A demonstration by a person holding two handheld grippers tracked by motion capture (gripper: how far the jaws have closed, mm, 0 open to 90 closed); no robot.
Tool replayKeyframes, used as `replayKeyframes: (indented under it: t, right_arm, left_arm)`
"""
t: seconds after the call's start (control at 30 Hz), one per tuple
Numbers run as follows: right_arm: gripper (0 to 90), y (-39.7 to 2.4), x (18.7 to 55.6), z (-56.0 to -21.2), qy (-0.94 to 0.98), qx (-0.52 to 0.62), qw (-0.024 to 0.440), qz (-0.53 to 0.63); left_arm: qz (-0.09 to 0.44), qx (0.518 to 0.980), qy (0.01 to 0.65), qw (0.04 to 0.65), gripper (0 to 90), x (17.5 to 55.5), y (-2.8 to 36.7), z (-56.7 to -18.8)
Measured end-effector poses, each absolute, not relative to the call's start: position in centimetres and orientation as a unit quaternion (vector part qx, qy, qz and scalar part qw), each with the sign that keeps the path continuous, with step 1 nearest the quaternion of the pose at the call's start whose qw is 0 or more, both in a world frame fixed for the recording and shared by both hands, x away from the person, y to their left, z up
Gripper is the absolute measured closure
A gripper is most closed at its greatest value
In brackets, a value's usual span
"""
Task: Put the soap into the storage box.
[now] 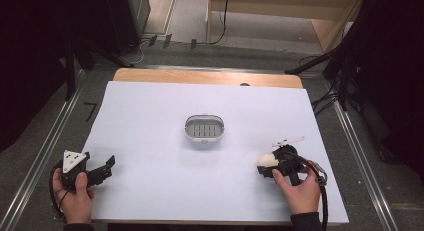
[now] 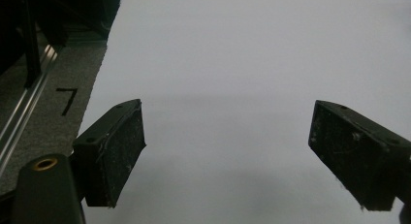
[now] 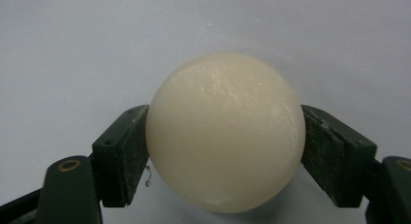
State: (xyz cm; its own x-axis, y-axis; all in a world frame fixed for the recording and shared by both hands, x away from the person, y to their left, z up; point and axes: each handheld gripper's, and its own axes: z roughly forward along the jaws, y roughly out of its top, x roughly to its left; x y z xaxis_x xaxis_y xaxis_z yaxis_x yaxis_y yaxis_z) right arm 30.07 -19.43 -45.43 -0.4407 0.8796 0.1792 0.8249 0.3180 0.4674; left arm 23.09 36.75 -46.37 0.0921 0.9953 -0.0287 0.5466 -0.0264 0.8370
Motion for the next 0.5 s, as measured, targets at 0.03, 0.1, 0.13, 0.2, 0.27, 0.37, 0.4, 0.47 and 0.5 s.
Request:
replayKeyframes:
  t: [0.03,0.1,0.13,0.2,0.27,0.37,0.4,0.47,0.5]
  right_arm:
    - [23.8,-19.4,30.1,-45.5,0.809,0.527,0.054,0.255]
    - [23.8,-19.4,30.1,-45.5,0.808,0.528,0.054,0.256]
    - [23.8,-19.3,30.2,-45.5,0.807,0.529,0.054,0.258]
    - [23.6,-19.1,30.3,-45.6,0.805,0.532,0.057,0.257]
    - [23.5,-18.8,30.4,-45.8,0.805,0.534,0.060,0.252]
    - [23.6,-18.6,30.4,-46.0,0.802,0.539,0.058,0.251]
    - [24.1,-18.5,30.5,-46.0,0.804,0.536,0.061,0.252]
    - [24.3,-18.3,30.5,-45.9,0.806,0.534,0.064,0.247]
    - [24.3,-18.2,30.5,-45.8,0.808,0.531,0.065,0.246]
  left_arm:
    - [0.312,0.645,0.598,0.359,13.9,23.1,36.7,-46.4]
    - [0.312,0.645,0.598,0.359,13.9,23.1,36.7,-46.4]
    - [0.312,0.645,0.598,0.359,13.9,23.1,36.7,-46.4]
    - [0.311,0.645,0.598,0.359,13.9,23.1,36.7,-46.4]
    - [0.311,0.644,0.598,0.360,13.9,23.1,36.7,-46.4]
    - [0.311,0.644,0.599,0.361,13.9,23.1,36.8,-46.4]
    - [0.311,0.644,0.599,0.362,13.9,23.1,36.8,-46.4]
    - [0.311,0.643,0.598,0.362,13.9,23.1,36.8,-46.4]
    - [0.311,0.643,0.599,0.363,13.9,23.1,36.8,-46.4]
